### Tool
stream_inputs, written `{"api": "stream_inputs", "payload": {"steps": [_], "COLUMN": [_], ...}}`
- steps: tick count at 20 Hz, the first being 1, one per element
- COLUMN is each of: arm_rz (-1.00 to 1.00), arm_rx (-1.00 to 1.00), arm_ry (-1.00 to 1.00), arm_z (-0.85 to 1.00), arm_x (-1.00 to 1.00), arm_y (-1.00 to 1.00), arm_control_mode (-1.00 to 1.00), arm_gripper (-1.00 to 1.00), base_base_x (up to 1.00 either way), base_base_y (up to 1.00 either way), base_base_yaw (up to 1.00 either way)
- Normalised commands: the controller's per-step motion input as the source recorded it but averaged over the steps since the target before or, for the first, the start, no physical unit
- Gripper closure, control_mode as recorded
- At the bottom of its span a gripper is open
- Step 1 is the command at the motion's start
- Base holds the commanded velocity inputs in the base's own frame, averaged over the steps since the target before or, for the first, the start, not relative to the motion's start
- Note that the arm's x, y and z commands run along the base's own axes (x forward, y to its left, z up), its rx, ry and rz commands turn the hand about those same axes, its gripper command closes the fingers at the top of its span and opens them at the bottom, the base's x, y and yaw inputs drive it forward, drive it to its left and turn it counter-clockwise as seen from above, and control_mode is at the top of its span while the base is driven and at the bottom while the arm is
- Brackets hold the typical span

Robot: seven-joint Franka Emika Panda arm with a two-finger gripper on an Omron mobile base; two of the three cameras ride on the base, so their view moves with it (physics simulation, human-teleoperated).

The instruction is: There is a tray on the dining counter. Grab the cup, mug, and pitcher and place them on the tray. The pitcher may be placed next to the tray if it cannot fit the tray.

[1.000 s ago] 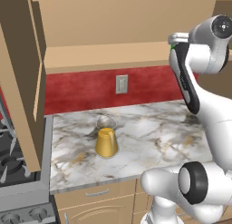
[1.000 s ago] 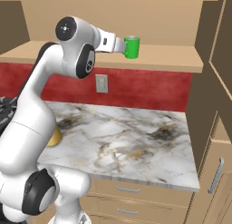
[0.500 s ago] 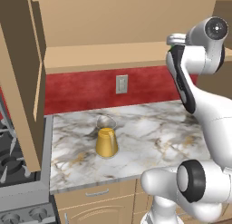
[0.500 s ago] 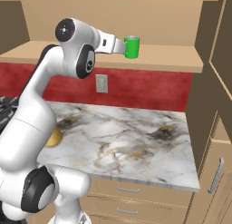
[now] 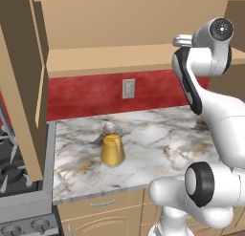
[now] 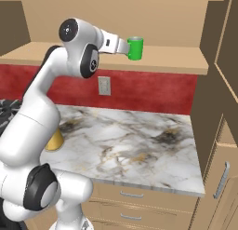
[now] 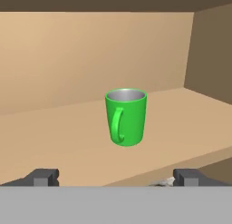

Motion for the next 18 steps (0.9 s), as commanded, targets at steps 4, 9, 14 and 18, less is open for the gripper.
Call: {"api": "stream_inputs", "payload": {"steps": [4,9,14,18], "arm_rz": [0.00,0.00,0.00,0.00], "arm_rx": [0.00,0.00,0.00,0.00], "arm_ry": [0.00,0.00,0.00,0.00], "arm_z": [-0.04,-0.08,-0.12,-0.13], "arm_x": [0.10,0.13,0.14,0.19], "arm_y": [-0.01,-0.07,-0.10,-0.08], "arm_control_mode": [-1.00,-1.00,-1.00,-1.00], "arm_gripper": [-1.00,-1.00,-1.00,-1.00], "base_base_x": [0.00,0.00,0.00,0.00], "base_base_y": [0.00,0.00,0.00,0.00], "base_base_yaw": [0.00,0.00,0.00,0.00]}}
